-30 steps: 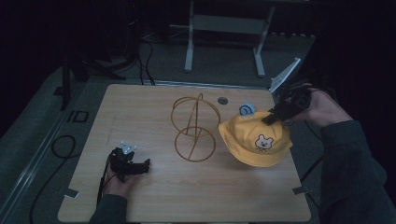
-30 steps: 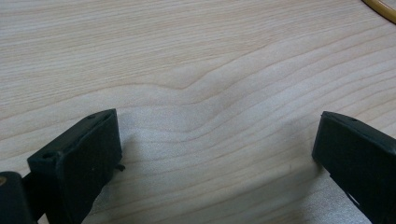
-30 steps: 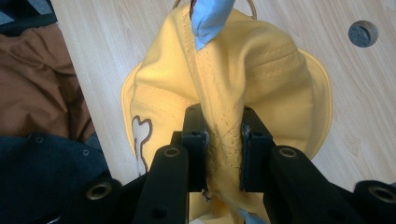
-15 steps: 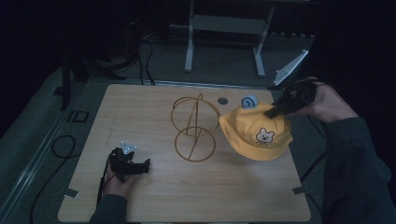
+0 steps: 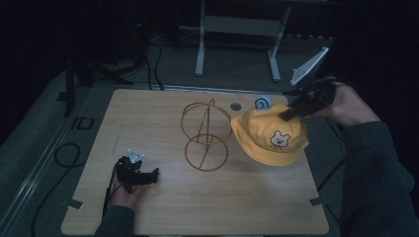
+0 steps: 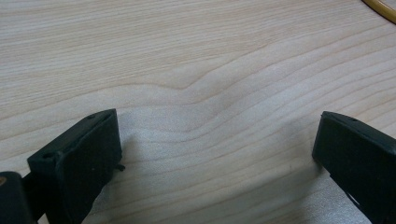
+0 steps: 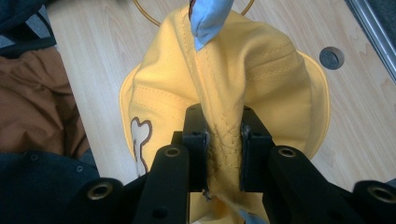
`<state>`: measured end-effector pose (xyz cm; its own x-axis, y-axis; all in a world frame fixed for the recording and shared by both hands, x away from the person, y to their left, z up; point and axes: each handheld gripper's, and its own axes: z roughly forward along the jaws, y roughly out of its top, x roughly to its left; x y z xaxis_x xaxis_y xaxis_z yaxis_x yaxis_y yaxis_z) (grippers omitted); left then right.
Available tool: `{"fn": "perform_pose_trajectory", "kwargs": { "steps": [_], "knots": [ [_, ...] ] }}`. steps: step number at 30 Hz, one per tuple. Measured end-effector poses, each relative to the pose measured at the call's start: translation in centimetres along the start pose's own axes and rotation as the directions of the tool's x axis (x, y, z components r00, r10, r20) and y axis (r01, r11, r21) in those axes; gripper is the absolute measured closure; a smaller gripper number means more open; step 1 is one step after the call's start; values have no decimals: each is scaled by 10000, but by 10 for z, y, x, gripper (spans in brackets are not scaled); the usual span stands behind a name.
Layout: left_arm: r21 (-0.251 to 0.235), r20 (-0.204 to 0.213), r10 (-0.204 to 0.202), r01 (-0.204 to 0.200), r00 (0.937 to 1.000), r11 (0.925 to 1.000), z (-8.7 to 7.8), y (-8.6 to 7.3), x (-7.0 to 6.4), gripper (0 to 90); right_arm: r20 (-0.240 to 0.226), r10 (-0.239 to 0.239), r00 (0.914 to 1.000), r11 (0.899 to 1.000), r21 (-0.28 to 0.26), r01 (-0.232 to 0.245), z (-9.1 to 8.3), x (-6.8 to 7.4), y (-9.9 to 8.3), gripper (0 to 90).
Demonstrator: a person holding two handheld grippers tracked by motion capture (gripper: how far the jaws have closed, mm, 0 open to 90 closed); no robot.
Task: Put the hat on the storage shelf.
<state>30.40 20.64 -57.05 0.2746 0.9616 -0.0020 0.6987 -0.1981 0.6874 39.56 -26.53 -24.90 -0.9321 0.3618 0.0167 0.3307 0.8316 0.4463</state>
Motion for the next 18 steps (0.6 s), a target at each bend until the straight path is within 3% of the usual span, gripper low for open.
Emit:
{"fn": "perform_pose_trajectory", "kwargs": {
  "steps": [18],
  "knots": [
    [-4, 0, 1, -1, 10000, 10000, 0, 0, 0, 12, 199, -189, 9996, 9988, -439, 198, -11, 2, 19, 770]
  ]
}}
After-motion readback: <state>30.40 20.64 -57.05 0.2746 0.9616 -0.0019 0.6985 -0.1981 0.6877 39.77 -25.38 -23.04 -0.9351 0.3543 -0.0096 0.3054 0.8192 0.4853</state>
